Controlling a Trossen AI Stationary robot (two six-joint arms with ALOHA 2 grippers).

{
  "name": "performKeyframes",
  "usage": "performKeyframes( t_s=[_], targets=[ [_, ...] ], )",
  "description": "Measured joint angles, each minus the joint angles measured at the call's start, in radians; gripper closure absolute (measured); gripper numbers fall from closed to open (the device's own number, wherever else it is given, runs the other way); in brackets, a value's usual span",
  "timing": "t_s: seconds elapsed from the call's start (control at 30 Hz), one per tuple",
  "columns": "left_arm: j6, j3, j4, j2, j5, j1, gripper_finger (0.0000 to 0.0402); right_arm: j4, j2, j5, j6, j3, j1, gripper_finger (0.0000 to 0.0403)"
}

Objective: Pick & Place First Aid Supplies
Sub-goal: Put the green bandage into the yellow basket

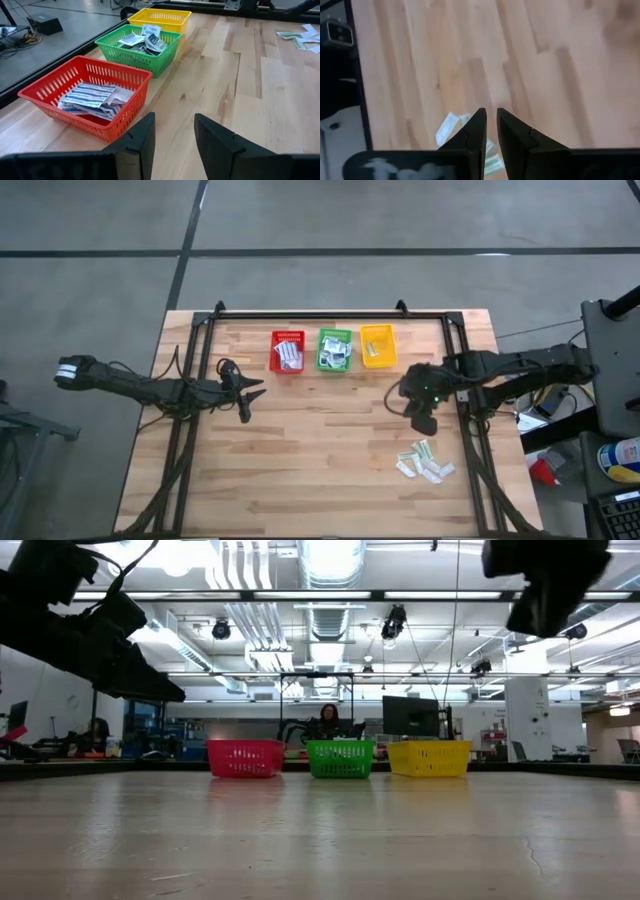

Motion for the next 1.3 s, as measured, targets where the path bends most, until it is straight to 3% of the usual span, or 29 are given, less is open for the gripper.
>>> performKeyframes(
  t_s=[0.13,0.33,0.4,0.67,1.1,1.3],
  targets=[
    [0.000,0.000,0.000,0.000,0.000,0.000,0.0268,0.003,-0.008,-0.026,0.064,-0.052,0.053,0.0360],
    [0.000,0.000,0.000,0.000,0.000,0.000,0.0268,0.138,0.034,-0.225,0.134,-0.126,0.137,0.0360],
    [0.000,0.000,0.000,0.000,0.000,0.000,0.0268,0.156,0.061,-0.248,0.144,-0.144,0.174,0.0360],
    [0.000,0.000,0.000,0.000,0.000,0.000,0.0268,0.159,0.193,-0.117,0.109,-0.154,0.237,0.0360],
    [-0.005,0.000,0.000,0.000,0.000,0.000,0.0268,0.186,0.361,-0.127,0.026,-0.145,0.236,0.0357],
    [-0.005,0.000,0.000,0.000,0.000,0.000,0.0268,0.195,0.357,-0.127,0.018,-0.145,0.234,0.0325]
  ],
)
